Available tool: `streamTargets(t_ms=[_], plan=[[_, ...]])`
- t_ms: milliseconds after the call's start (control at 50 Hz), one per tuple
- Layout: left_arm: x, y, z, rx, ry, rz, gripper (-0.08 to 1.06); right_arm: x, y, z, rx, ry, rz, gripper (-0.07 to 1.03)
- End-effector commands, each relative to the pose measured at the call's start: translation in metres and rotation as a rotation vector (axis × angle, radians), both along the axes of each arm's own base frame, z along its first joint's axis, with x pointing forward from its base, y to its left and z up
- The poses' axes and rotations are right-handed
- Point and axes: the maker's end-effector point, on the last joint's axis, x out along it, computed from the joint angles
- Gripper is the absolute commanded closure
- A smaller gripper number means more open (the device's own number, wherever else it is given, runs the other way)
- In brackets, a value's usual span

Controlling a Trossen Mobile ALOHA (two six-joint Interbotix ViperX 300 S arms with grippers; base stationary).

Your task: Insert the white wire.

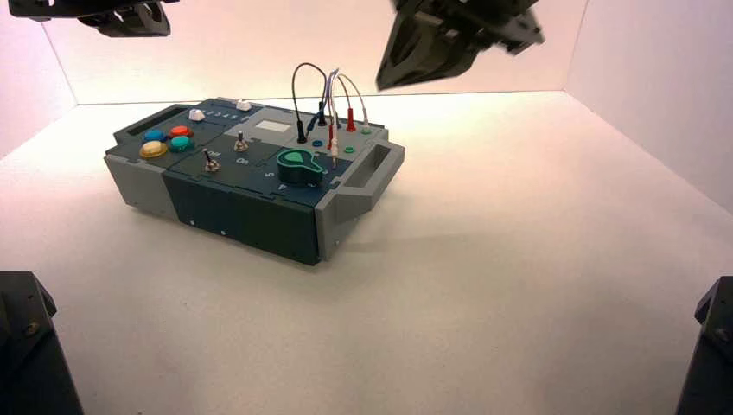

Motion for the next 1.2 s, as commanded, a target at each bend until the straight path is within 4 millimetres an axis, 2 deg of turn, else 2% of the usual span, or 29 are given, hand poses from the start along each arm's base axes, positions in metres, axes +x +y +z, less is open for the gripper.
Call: streamTargets(t_ms=[20,160,260,420,600,820,880,1040,1200], plan=[[0.008,0.001,0.012,0.000,-0.040,0.005,1.01,0.005,0.025,0.006,0.021,-0.020,0.024,0.98],[0.007,0.001,0.012,0.001,-0.040,0.004,1.01,0.007,0.049,-0.007,-0.007,0.003,0.063,0.98],[0.007,0.005,0.011,0.002,-0.036,0.014,1.01,0.011,0.057,-0.016,-0.022,0.012,0.064,0.98],[0.006,0.010,0.010,0.002,-0.034,0.031,1.01,0.017,0.057,-0.011,0.001,-0.031,0.043,0.98],[0.006,0.011,0.011,0.002,-0.037,0.034,1.01,0.017,0.048,-0.005,0.023,-0.066,0.019,0.98],[0.005,0.011,0.010,0.001,-0.034,0.035,1.01,0.018,0.048,-0.016,0.000,-0.052,0.019,0.98],[0.005,0.011,0.011,0.002,-0.036,0.034,1.01,0.018,0.049,-0.020,-0.009,-0.043,0.021,0.96],[0.006,0.011,0.010,0.002,-0.036,0.034,1.01,0.019,0.054,-0.026,-0.027,-0.015,0.033,0.77],[0.005,0.011,0.011,0.002,-0.036,0.034,1.01,0.022,0.058,-0.028,-0.034,-0.018,0.040,0.76]])
